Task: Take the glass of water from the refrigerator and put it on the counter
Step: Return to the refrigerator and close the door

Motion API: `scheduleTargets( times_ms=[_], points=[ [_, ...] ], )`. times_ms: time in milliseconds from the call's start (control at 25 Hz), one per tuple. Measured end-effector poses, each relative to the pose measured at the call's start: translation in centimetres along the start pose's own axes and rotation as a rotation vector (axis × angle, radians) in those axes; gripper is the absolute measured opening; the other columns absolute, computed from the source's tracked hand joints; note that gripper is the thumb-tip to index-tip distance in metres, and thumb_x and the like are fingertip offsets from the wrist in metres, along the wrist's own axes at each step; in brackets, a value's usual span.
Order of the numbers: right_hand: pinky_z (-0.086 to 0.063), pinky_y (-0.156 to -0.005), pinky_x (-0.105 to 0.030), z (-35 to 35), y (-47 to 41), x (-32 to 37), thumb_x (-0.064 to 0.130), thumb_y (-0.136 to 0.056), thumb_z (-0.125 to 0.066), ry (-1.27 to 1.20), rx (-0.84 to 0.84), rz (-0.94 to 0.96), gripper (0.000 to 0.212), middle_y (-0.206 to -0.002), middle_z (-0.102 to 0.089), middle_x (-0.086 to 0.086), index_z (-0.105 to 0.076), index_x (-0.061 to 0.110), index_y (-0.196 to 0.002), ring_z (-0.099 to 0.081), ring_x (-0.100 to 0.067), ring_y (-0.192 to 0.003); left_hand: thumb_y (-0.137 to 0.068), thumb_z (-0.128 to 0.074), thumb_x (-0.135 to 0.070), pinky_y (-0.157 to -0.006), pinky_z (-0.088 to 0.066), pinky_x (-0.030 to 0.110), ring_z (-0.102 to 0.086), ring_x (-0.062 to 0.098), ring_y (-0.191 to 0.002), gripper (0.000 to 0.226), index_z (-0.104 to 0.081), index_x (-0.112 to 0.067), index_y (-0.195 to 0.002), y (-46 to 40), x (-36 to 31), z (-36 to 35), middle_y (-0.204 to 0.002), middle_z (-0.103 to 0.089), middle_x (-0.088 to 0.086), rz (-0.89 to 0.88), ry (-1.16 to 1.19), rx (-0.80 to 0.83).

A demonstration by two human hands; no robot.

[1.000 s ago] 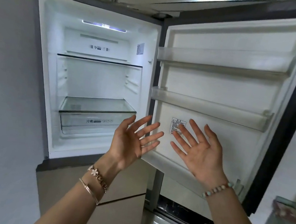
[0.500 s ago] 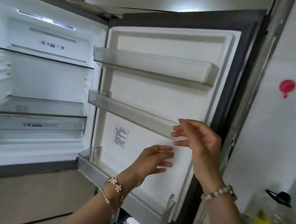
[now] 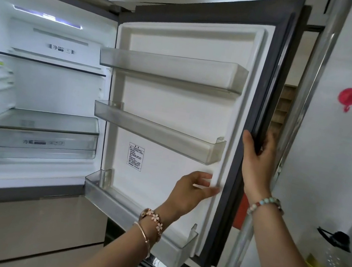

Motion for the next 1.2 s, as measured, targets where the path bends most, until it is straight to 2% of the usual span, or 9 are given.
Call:
scheduleTargets(
  times_ms=[160, 360, 440, 520, 680, 840, 920, 1080, 1200],
  points=[
    [-0.034, -0.101, -0.022, 0.0, -0.6, -0.9, 0.039, -0.095, -0.06, 0.023, -0.055, 0.034, 0.066, -0.156, -0.04, -0.003, -0.033, 0.018, -0.152, -0.039, -0.015, -0.139, -0.077, -0.079, -0.041, -0.07, -0.053, 0.018, -0.068, 0.012, -0.082, 0.052, -0.063, -0.021, -0.122, -0.9, 0.1, -1.3, -0.108, -0.068, 0.0, -0.042, -0.106, -0.097],
    [-0.04, -0.111, -0.031, -0.2, 0.2, -1.3, 0.048, -0.094, -0.058, 0.055, -0.063, 0.038, 0.071, -0.156, -0.041, -0.005, -0.034, 0.017, -0.152, -0.041, -0.018, -0.139, -0.079, -0.077, -0.038, -0.072, -0.055, 0.025, -0.066, 0.013, -0.076, 0.037, -0.066, -0.019, -0.109, -0.1, -0.2, -1.7, -0.094, -0.07, -0.002, -0.091, -0.169, -0.27],
    [-0.038, -0.095, -0.001, 0.4, 1.3, -0.6, 0.045, -0.095, -0.057, 0.029, -0.07, 0.073, 0.062, -0.15, -0.045, -0.001, -0.042, 0.016, -0.148, -0.043, -0.007, -0.129, -0.081, -0.076, -0.037, -0.073, -0.058, 0.03, -0.067, 0.013, -0.075, 0.032, -0.066, -0.019, -0.106, 1.3, -0.1, -1.1, -0.091, -0.069, -0.004, -0.101, -0.149, -0.283],
    [-0.033, -0.076, 0.01, 1.3, 2.5, 0.3, 0.036, -0.098, -0.057, 0.002, -0.118, 0.123, 0.045, -0.143, -0.053, -0.004, -0.055, 0.016, -0.138, -0.05, 0.0, -0.116, -0.082, -0.075, -0.033, -0.067, -0.055, 0.024, -0.062, 0.006, -0.067, 0.024, -0.065, -0.022, -0.101, 3.2, -0.2, -0.2, -0.085, -0.066, -0.009, -0.117, -0.125, -0.282],
    [-0.046, -0.081, -0.003, 0.2, 7.2, 3.7, 0.03, -0.095, -0.063, -0.136, -0.167, 0.184, 0.026, -0.134, -0.06, -0.013, -0.056, 0.035, -0.12, -0.063, -0.003, -0.101, -0.083, -0.075, -0.025, -0.061, -0.051, 0.017, -0.054, 0.003, -0.06, 0.022, -0.067, -0.016, -0.103, 8.3, -0.5, 4.2, -0.085, -0.064, -0.007, -0.134, -0.062, -0.261],
    [-0.05, -0.093, -0.014, -2.7, 13.8, 8.3, 0.028, -0.093, -0.066, -0.191, -0.2, 0.255, 0.041, -0.115, -0.064, 0.007, -0.052, 0.021, -0.131, -0.061, 0.006, -0.104, -0.082, -0.076, -0.024, -0.078, -0.061, 0.039, -0.06, 0.011, -0.069, 0.023, -0.071, -0.016, -0.103, 13.6, -0.8, 10.4, -0.085, -0.065, -0.007, -0.106, 0.017, -0.215],
    [-0.05, -0.089, -0.014, -4.8, 16.9, 10.3, 0.032, -0.092, -0.067, -0.196, -0.196, 0.279, 0.047, -0.116, -0.066, -0.001, -0.051, 0.021, -0.134, -0.062, 0.002, -0.103, -0.081, -0.077, -0.025, -0.082, -0.059, 0.048, -0.063, 0.018, -0.072, 0.025, -0.072, -0.017, -0.104, 16.1, -0.8, 14.1, -0.088, -0.066, -0.003, -0.086, 0.038, -0.217],
    [-0.053, -0.083, -0.022, -10.4, 23.5, 15.3, 0.036, -0.085, -0.075, -0.24, -0.156, 0.333, 0.048, -0.113, -0.065, -0.003, -0.053, 0.034, -0.128, -0.064, -0.011, -0.096, -0.084, -0.075, -0.02, -0.089, -0.058, 0.048, -0.067, 0.028, -0.086, 0.02, -0.07, -0.022, -0.103, 21.1, -0.3, 23.2, -0.089, -0.065, 0.001, -0.066, 0.082, -0.222],
    [-0.051, -0.08, -0.017, -15.8, 27.3, 19.0, 0.029, -0.082, -0.08, -0.203, -0.067, 0.389, 0.057, -0.115, -0.064, -0.006, -0.053, 0.022, -0.132, -0.063, -0.011, -0.096, -0.084, -0.075, -0.028, -0.095, -0.056, 0.048, -0.067, 0.022, -0.092, 0.032, -0.07, -0.013, -0.112, 23.9, 0.2, 29.9, -0.086, -0.065, -0.003, -0.034, 0.088, -0.284]
  ],
)
Point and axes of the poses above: each hand's wrist, its own y-axis away from the middle knuckle, its own z-axis out of the back of the hand, x = y × z, the point moved 2 cm from there along -y, towards the middle knuckle
